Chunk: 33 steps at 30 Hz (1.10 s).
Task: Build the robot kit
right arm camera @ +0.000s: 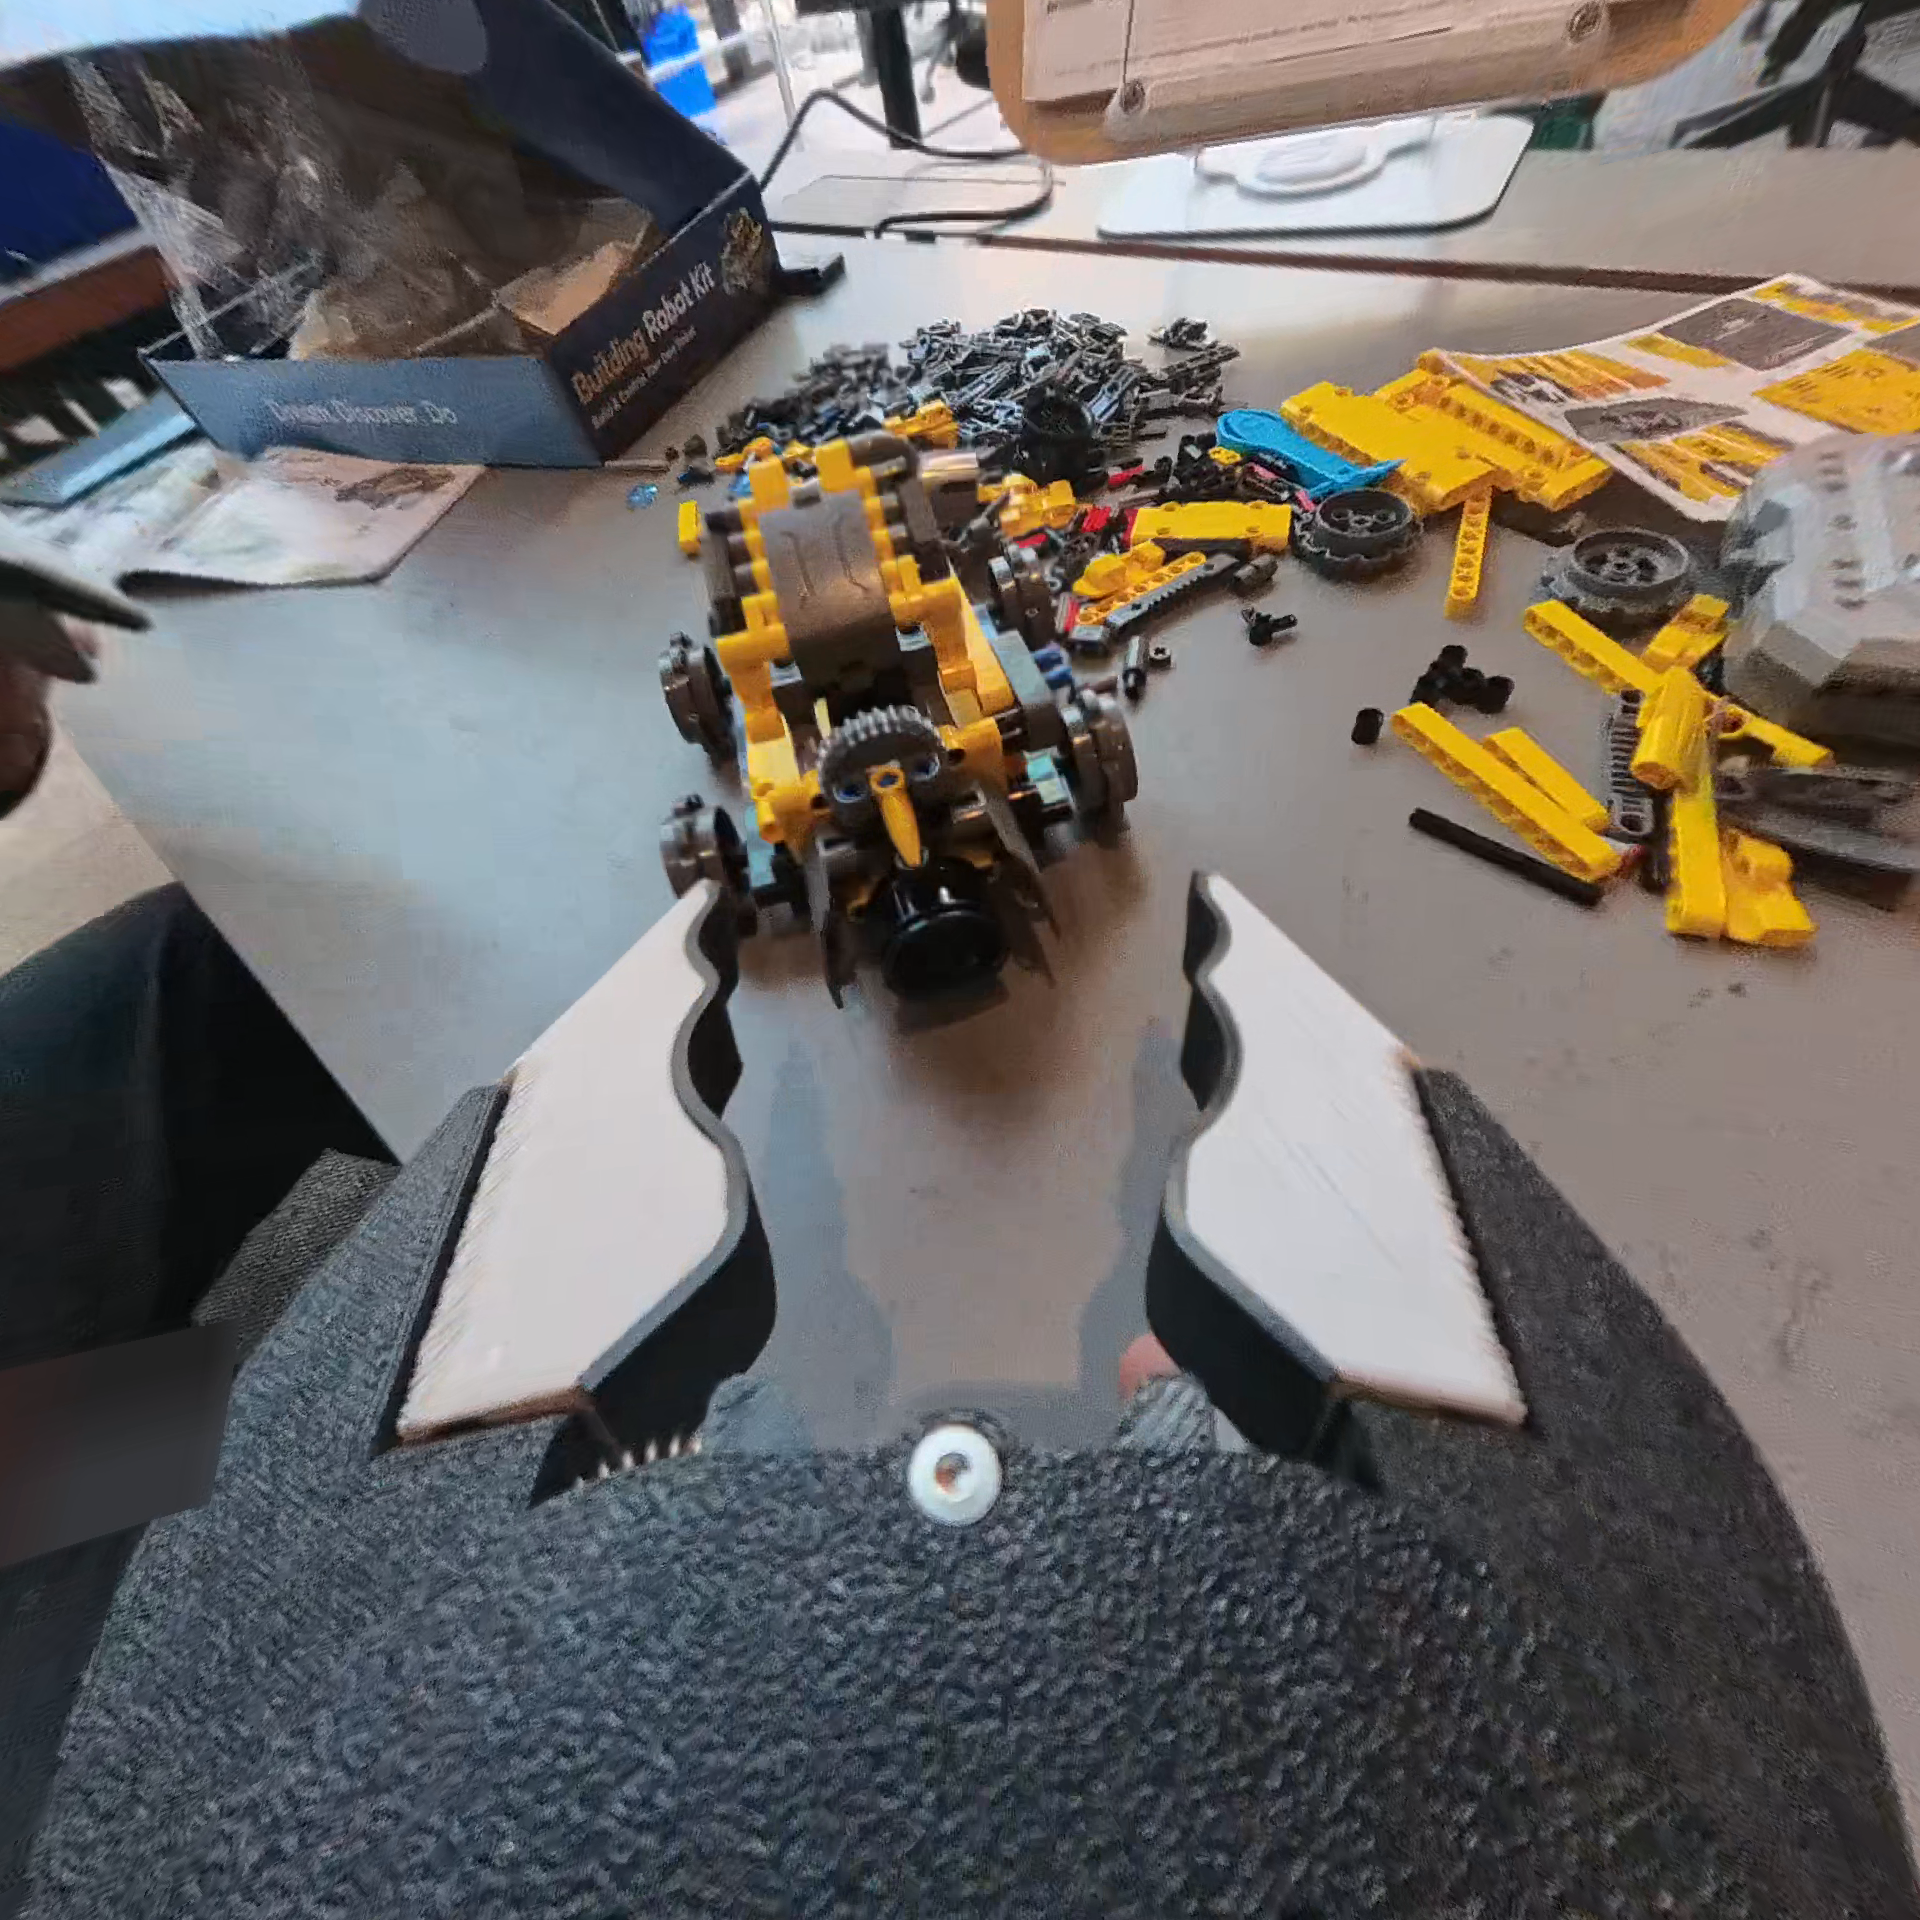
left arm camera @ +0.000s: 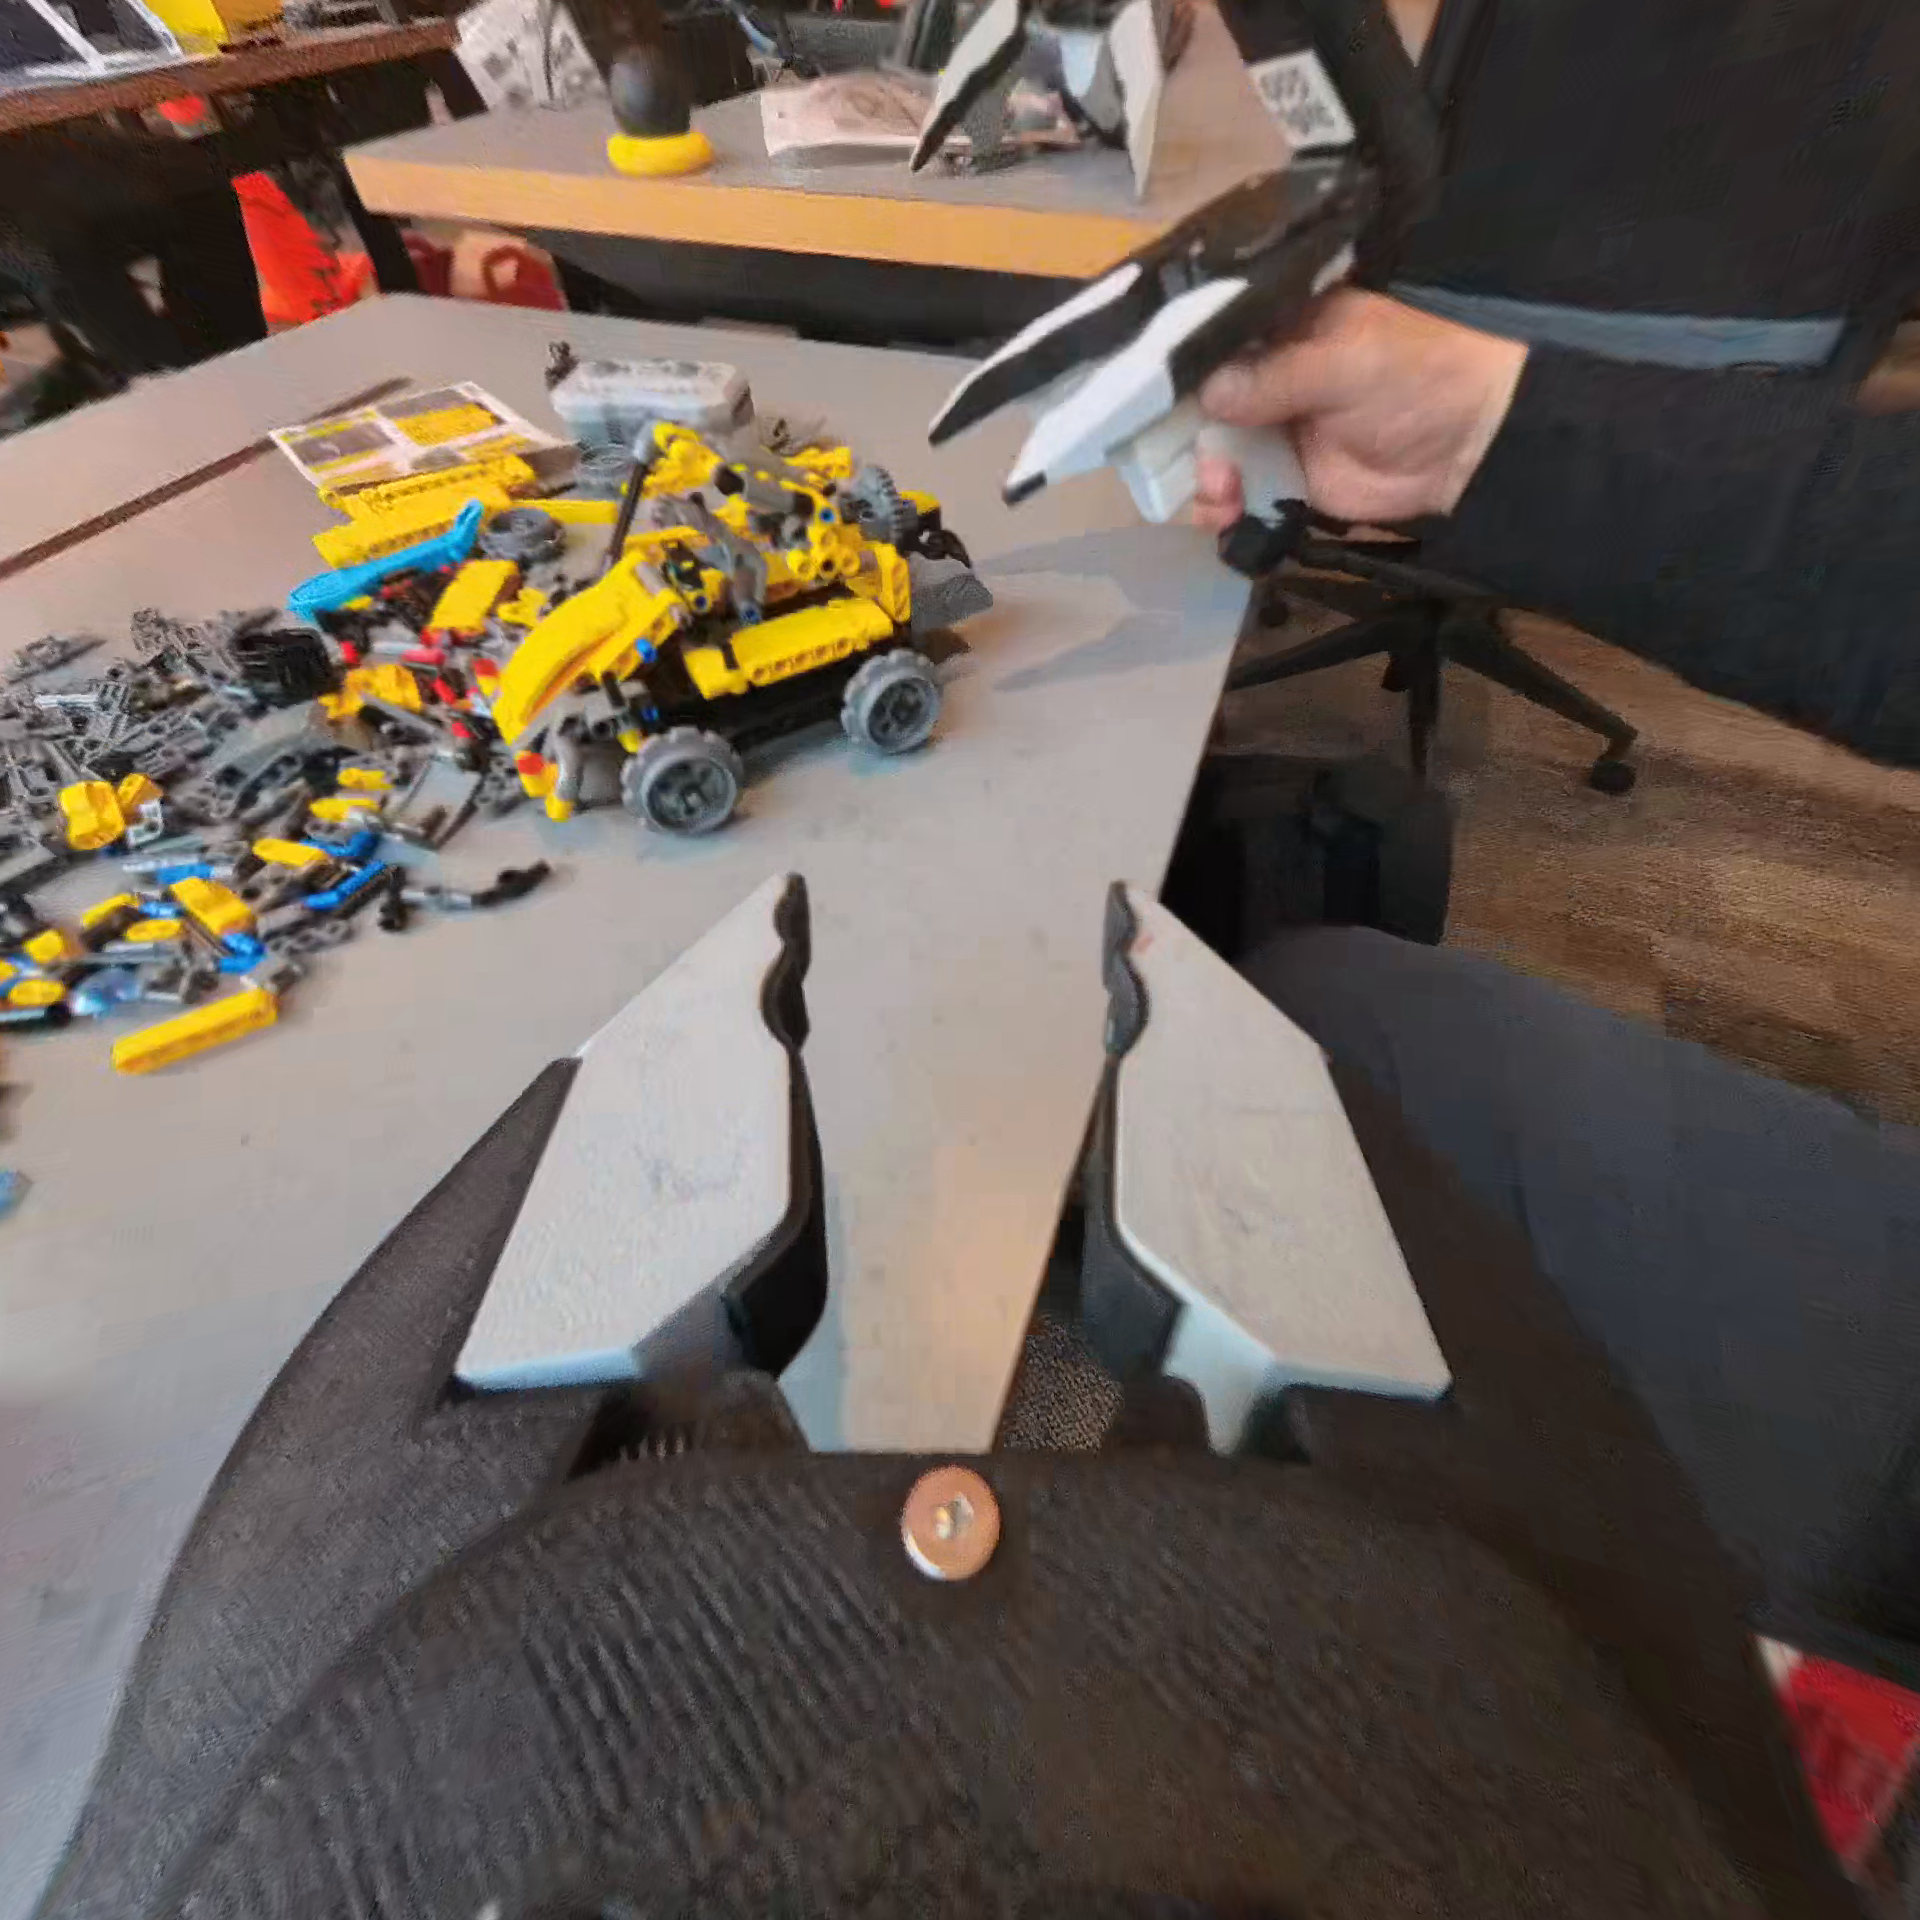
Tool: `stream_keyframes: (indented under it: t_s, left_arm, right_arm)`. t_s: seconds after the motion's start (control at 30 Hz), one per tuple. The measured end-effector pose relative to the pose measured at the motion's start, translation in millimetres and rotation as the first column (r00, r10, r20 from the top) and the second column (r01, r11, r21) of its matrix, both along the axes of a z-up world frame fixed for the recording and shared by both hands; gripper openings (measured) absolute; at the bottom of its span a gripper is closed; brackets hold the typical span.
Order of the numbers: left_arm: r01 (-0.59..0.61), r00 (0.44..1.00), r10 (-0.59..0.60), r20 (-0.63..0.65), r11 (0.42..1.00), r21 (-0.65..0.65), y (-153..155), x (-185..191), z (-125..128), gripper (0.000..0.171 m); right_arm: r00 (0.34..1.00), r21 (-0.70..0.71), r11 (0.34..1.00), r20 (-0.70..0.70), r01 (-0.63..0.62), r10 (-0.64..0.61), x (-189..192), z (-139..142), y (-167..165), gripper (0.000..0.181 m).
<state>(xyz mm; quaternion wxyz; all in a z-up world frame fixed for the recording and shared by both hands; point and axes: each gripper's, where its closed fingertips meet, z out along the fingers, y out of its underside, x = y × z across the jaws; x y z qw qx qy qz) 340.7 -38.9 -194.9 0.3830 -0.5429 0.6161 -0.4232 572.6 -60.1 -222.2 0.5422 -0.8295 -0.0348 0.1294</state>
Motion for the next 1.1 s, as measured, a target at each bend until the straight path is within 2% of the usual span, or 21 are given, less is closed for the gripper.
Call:
stream_keyframes:
  t_s: [0.07,0.17,0.23,0.3,0.33,0.37,0.4,0.47,0.57,0.7,0.77,0.83,0.97,1.1]
  left_arm:
    - [-0.021,0.997,0.022,-0.069,1.0,0.011,12,39,-1,0.066]
    - [-0.027,0.988,0.021,-0.151,0.999,-0.04,21,84,-22,0.067]
    - [-0.027,0.978,0.008,-0.21,0.996,-0.085,21,100,-40,0.067]
    - [-0.02,0.971,-0.012,-0.24,0.991,-0.129,14,107,-51,0.066]
    - [-0.018,0.969,-0.017,-0.248,0.99,-0.14,10,107,-55,0.066]
    - [-0.031,0.967,-0.004,-0.254,0.991,-0.132,9,104,-57,0.069]
    - [-0.028,0.966,-0.006,-0.259,0.992,-0.124,6,97,-57,0.068]
    - [-0.035,0.963,0.009,-0.268,0.995,-0.092,6,79,-58,0.069]
    - [-0.063,0.96,0.053,-0.276,0.998,-0.028,12,54,-65,0.066]
    - [-0.072,0.951,0.061,-0.302,0.997,-0.028,11,46,-71,0.065]
    - [-0.066,0.944,0.05,-0.327,0.997,-0.037,10,47,-75,0.064]
    - [-0.055,0.937,0.026,-0.347,0.996,-0.074,8,46,-78,0.068]
    - [-0.002,0.937,-0.053,-0.345,0.988,-0.157,0,46,-77,0.062]
    - [0.049,0.936,-0.136,-0.325,0.964,-0.262,-8,47,-73,0.059]
  right_arm:
    - [0.999,-0.068,0.997,-0.007,-0.034,0.033,-4,-16,6,0.091]
    - [0.99,-0.1,0.985,-0.021,-0.142,0.141,-30,-17,10,0.084]
    - [0.987,-0.123,0.981,0.049,-0.148,0.155,-37,-21,10,0.085]
    - [0.976,-0.122,0.974,0.073,-0.193,0.203,-50,-21,2,0.067]
    - [0.956,-0.099,0.952,0.021,-0.289,0.293,-73,-16,-7,0.048]
    - [0.917,-0.064,0.914,-0.039,-0.4,0.398,-102,-7,-20,0.045]
    - [0.882,-0.049,0.881,-0.033,-0.47,0.469,-122,-3,-33,0.037]
    - [0.902,-0.049,0.909,0.116,-0.414,0.416,-126,-5,-43,0.036]
    - [0.962,0.03,0.968,0.122,-0.25,0.245,-106,1,-48,0.038]
    - [0.989,-0.07,0.995,0.127,-0.07,0.078,-79,-22,-37,0.072]
    - [0.99,-0.104,0.995,0.143,-0.001,0.016,-74,-30,-28,0.079]
    - [0.991,-0.09,0.996,0.132,0.017,-0.005,-79,-27,-17,0.088]
    - [0.988,-0.112,0.993,0.151,0.038,-0.021,-76,-32,8,0.098]
    - [0.986,-0.175,0.978,0.103,-0.115,0.135,-95,-41,12,0.088]
